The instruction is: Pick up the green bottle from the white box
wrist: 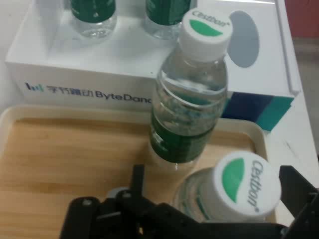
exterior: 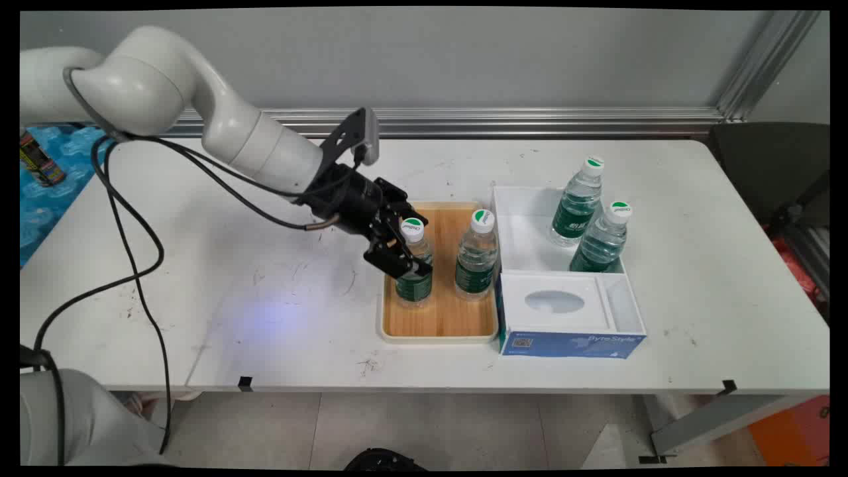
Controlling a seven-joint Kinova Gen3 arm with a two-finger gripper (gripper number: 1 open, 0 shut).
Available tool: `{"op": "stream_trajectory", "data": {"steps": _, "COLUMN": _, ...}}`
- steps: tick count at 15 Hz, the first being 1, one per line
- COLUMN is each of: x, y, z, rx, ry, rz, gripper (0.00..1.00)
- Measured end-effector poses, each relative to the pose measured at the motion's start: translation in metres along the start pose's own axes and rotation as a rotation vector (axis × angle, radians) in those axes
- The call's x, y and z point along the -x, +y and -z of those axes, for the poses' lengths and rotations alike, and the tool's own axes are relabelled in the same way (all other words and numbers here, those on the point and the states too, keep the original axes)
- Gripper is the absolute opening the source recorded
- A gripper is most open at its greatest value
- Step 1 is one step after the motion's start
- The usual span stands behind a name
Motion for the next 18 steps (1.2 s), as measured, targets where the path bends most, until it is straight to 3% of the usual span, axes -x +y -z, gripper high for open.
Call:
{"op": "stream_trajectory", "data": {"steps": 13, "x": -0.043, "y": -0.014, "z": 0.072, "rx": 0.017, "ry": -0.026, "rz": 0.018, "gripper": 1.00}}
{"op": "stream_trajectory", "data": {"steps": 18, "x": -0.061, "y": -0.020, "z": 0.084, "rx": 0.016, "ry": -0.021, "rz": 0.028, "gripper": 1.00}}
